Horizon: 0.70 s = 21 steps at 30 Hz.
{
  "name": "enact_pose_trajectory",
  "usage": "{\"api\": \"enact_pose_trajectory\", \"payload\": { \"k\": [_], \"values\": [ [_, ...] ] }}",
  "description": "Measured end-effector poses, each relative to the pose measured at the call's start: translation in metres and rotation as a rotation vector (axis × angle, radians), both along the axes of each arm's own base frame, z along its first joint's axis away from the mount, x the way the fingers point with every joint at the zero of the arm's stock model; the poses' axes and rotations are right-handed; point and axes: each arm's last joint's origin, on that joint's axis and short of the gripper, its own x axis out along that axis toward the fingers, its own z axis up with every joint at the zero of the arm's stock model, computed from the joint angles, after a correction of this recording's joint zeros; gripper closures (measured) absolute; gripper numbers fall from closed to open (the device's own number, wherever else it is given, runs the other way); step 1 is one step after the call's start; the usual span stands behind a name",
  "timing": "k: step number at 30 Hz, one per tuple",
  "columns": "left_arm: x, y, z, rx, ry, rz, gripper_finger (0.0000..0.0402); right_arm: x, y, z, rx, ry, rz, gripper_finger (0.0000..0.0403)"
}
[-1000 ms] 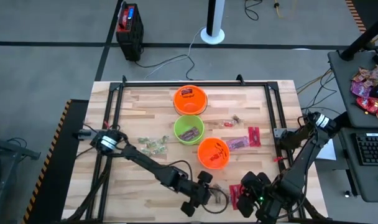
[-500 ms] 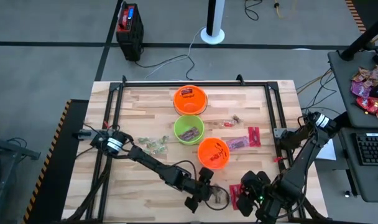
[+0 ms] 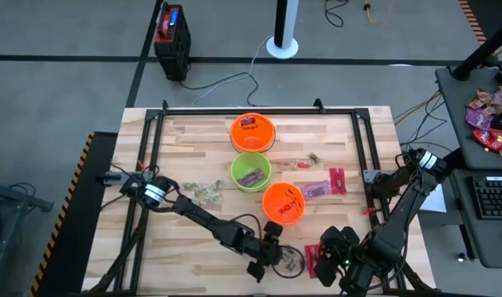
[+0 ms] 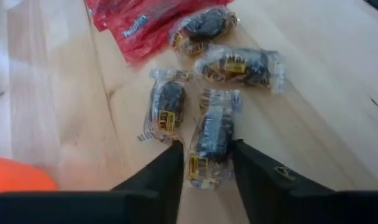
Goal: Sort candy by brand, put in halloween buckets
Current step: Put the black gummy into the top orange bucket
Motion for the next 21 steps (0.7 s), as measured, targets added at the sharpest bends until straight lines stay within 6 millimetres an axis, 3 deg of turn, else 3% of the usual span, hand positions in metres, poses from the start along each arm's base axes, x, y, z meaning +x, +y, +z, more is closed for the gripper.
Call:
{"api": "enact_pose_trajectory", "payload": {
  "k": [6,12,16,21],
  "values": [
    [-0.002,-0.003,-0.003,-0.035,0.038,-0.030,0.0391,0.000,0.000,0.000,-0.003,0.000,0.004,0.0227],
    [-0.009,-0.009,0.006,-0.060,0.054,-0.054,0.0400,0.000,0.000,0.000,-0.007,0.000,0.012,0.0227],
    [-0.018,-0.012,0.043,-0.088,0.029,-0.061,0.0401,0.000,0.000,0.000,-0.019,-0.003,0.024,0.0227],
    [-0.047,0.004,0.122,-0.139,0.009,-0.032,0.0401,0.000,-0.001,0.000,-0.041,-0.015,0.043,0.0227]
  ]
}}
